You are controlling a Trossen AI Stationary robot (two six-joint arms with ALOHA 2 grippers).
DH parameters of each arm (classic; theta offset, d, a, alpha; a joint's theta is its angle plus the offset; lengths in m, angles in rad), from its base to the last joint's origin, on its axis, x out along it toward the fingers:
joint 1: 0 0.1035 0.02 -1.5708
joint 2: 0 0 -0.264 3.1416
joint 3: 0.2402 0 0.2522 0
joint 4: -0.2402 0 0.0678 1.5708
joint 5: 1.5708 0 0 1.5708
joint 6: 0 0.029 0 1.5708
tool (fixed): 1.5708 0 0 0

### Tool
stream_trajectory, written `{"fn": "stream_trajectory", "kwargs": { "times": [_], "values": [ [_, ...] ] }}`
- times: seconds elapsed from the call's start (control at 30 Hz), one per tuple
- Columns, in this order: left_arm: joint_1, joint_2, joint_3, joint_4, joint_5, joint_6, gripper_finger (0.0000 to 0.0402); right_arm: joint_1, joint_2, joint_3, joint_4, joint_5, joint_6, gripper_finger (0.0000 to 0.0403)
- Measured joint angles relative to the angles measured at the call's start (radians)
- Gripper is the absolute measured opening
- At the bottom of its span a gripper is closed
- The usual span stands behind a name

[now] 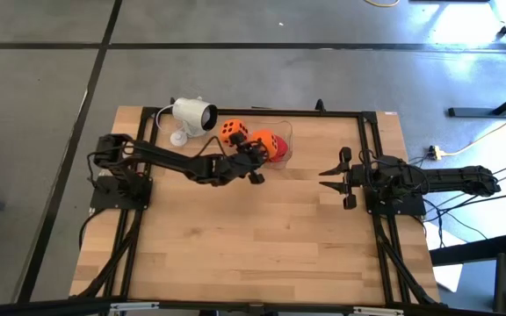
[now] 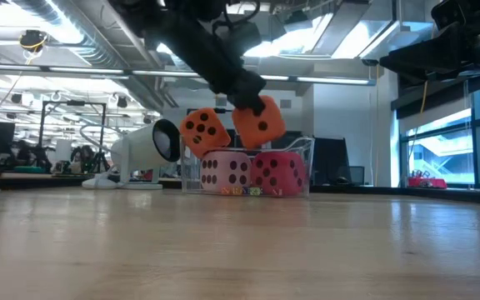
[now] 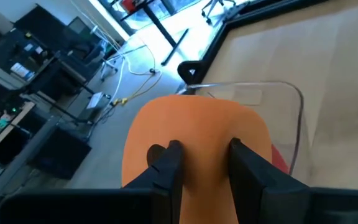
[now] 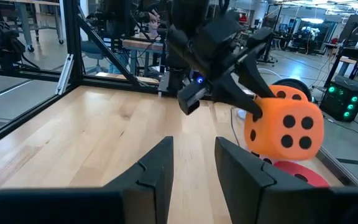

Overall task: Pick & Place Dice
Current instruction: Put the large orange die into the transparent bin

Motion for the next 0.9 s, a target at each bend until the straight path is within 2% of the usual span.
{"fn": "stream_trajectory", "kwargs": {
  "times": [0.37,0.73,0.9],
  "values": [
    [-0.002,-0.002,0.0,-0.023,0.045,0.001,0.0098,0.0,0.0,0.0,0.0,0.0,0.0,0.0119],
    [-0.002,-0.002,0.0,-0.067,-0.075,0.003,0.0157,0.0,0.0,0.0,0.0,0.0,0.0,0.0119],
    [-0.002,-0.002,0.0,-0.082,-0.073,0.003,0.0173,0.0,0.0,0.0,0.0,0.0,0.0,0.0119]
  ]
}}
